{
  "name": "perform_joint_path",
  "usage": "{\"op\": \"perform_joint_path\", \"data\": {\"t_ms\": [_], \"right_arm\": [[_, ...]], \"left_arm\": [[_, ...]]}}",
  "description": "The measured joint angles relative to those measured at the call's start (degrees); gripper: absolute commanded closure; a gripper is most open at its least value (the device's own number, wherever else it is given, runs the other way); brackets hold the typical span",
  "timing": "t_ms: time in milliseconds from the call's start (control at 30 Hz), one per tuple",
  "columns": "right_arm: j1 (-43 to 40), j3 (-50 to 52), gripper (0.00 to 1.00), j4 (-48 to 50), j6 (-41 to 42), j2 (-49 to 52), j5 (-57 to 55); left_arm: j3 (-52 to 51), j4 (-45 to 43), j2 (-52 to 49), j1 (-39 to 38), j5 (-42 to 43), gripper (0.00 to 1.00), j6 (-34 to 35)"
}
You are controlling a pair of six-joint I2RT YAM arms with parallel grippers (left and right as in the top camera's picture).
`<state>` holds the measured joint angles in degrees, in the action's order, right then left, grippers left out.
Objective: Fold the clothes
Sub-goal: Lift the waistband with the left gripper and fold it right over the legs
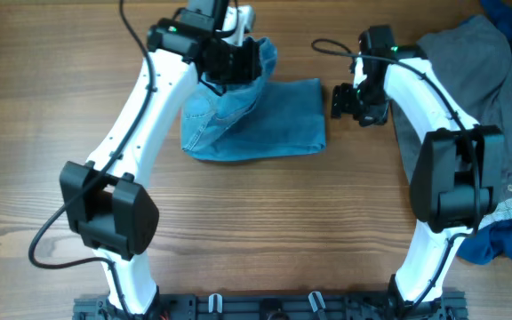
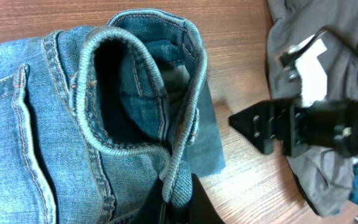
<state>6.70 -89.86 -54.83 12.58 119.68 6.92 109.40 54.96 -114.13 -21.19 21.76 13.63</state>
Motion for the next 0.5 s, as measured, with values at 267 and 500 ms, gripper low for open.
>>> {"op": "perform_joint_path", "data": {"t_ms": [267,500], "right_arm": [[1.68,6.95,0.26,6.14,1.33,-0.13,1.86],[2.32,7.02,0.26,6.36,1.70,-0.22,1.84]], "left_arm": [[0.00,-3.08,-1.40,-2.73,-3.56,0.96,6.25],[0.00,-6.99,-3.65,-6.75,-4.59,0.96,12.98]]}}
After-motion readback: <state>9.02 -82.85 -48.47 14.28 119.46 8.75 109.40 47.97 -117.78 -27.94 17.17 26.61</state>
